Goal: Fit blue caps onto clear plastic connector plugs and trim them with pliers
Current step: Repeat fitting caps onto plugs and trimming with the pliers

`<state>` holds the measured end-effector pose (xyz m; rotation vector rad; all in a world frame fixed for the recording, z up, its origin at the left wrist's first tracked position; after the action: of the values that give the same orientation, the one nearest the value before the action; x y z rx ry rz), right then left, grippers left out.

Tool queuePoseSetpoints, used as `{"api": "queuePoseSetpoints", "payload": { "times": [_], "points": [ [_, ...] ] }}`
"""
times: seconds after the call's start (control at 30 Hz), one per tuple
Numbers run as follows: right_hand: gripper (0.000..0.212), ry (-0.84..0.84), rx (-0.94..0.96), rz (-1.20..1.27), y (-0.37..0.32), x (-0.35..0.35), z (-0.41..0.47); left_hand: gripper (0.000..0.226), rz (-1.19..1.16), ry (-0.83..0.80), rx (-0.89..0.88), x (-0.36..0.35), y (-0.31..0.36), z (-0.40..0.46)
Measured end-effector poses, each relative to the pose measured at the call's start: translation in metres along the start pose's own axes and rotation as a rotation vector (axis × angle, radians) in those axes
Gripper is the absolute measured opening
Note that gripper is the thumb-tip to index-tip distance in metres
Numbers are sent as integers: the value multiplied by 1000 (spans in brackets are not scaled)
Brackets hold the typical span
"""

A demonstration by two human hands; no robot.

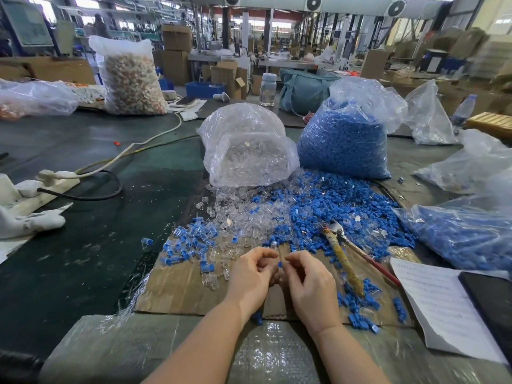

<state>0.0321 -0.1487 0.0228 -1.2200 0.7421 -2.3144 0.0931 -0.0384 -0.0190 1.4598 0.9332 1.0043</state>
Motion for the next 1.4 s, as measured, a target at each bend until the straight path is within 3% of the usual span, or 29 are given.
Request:
{"api": "queuePoseSetpoints", "payload": {
  "times": [0.3,0.8,1.0,1.1,1.23,1.4],
  "points": [
    [19,-28,64,17,-7,-1,0,13,-71,-38,46,0,0,-2],
    [19,-46,37,31,-4,-4,2,9,-34,21,77,3,-5,2],
    [20,64,90,-196,-11,14,7,6,-145,30,155,4,-9,5],
    [31,99,-113,-436,11,35,17,4,-180,39,199,6,-11,6],
    [70,-257,-597,-741,82,46,18,6,-209,20,228,4,-10,6],
    [80,-436,-692,-764,108,49,16,6,-230,17,234,2,-4,5]
  ]
}}
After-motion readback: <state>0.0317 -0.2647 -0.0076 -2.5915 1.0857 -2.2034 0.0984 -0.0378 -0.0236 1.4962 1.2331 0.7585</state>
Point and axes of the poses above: each hand's wrist, its own z-axis towards the middle knuckle, its own x-axis out of the back of the hand, y = z × x, the point moved 10 cm from there along z, towards the middle knuckle, and after that the axes turned 2 degrees about -y, right-handed, at the moved point
